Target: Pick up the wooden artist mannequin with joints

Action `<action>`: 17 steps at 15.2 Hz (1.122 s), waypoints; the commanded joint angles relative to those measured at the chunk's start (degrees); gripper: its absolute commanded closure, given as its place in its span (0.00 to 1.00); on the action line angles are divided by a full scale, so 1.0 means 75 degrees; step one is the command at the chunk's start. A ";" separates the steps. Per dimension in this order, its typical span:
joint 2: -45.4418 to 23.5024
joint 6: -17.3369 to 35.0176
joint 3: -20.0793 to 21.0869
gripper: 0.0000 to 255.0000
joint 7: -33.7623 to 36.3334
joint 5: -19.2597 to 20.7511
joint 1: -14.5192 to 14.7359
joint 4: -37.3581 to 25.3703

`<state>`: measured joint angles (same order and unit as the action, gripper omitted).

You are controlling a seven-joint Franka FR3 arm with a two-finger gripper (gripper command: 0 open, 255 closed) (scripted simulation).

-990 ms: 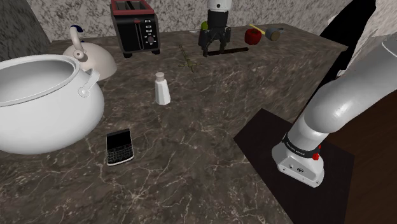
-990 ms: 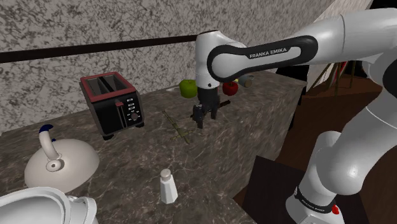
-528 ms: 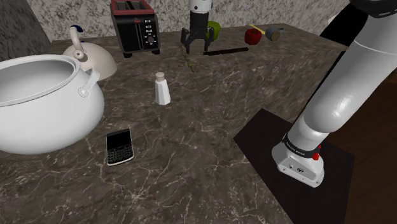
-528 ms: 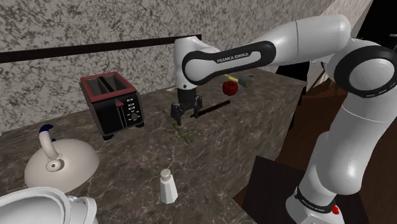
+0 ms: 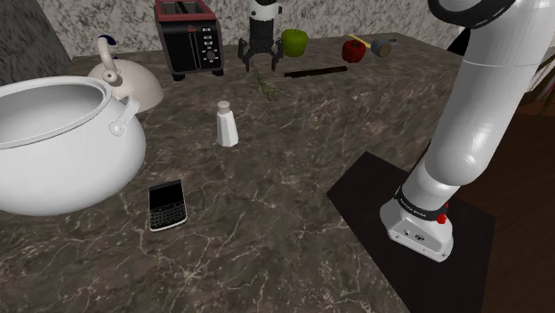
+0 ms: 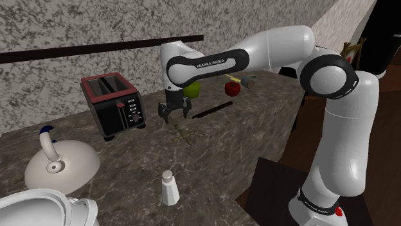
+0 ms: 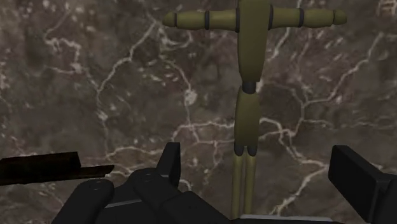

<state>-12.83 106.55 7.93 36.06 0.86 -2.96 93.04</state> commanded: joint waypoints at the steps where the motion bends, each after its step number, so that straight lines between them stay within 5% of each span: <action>1: -0.0095 0.0161 -0.0011 0.00 0.0027 0.0016 -0.0001 0.0060; 7: -0.0163 0.0607 -0.0016 0.00 0.0031 0.0028 -0.0002 0.0438; 8: -0.0175 0.0591 -0.0016 1.00 0.0031 0.0029 -0.0001 0.0410; 17: -0.0164 0.0607 -0.0016 1.00 0.0031 0.0028 -0.0002 0.0438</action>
<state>-14.05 111.03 7.79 36.28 1.08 -2.99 96.22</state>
